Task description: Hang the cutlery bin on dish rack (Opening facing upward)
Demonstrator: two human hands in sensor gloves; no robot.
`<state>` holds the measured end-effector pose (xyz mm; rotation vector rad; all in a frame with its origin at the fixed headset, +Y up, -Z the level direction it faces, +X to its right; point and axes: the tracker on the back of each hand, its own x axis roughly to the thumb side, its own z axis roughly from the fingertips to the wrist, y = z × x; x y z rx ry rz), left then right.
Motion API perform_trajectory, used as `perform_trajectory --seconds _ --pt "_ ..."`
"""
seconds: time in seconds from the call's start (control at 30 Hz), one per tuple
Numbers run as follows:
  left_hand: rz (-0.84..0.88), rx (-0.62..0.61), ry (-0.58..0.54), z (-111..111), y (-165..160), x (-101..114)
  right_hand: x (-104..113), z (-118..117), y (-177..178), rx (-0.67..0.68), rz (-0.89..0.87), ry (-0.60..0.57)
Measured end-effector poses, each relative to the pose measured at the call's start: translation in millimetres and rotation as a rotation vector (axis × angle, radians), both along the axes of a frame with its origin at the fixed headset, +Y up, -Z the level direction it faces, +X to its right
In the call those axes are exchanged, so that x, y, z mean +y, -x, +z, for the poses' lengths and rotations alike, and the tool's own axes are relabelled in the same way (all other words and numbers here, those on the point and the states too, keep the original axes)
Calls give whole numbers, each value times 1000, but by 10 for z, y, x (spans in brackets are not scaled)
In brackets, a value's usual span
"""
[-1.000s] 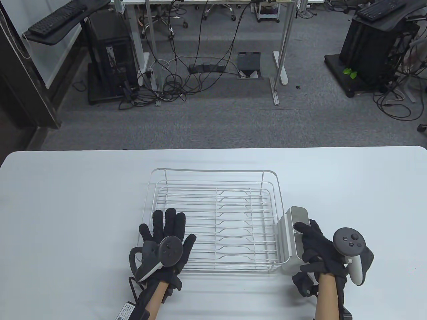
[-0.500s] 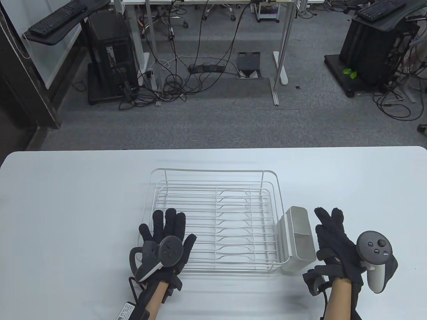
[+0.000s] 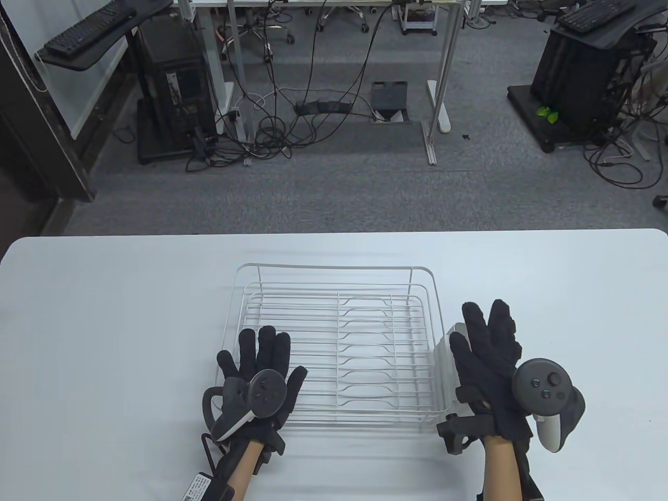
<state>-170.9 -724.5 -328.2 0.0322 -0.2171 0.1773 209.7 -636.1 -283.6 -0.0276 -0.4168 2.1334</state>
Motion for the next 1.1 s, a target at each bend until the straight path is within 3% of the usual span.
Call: perform_trajectory --seconds 0.37,0.67,1.1 --pt "1 0 0 0 1 -1 -75 -65 512 67 185 -24" --pt "1 0 2 -1 2 -1 -421 -178 1067 143 406 11" --pt "1 -4 7 -3 1 -2 -783 -274 1315 156 626 120"
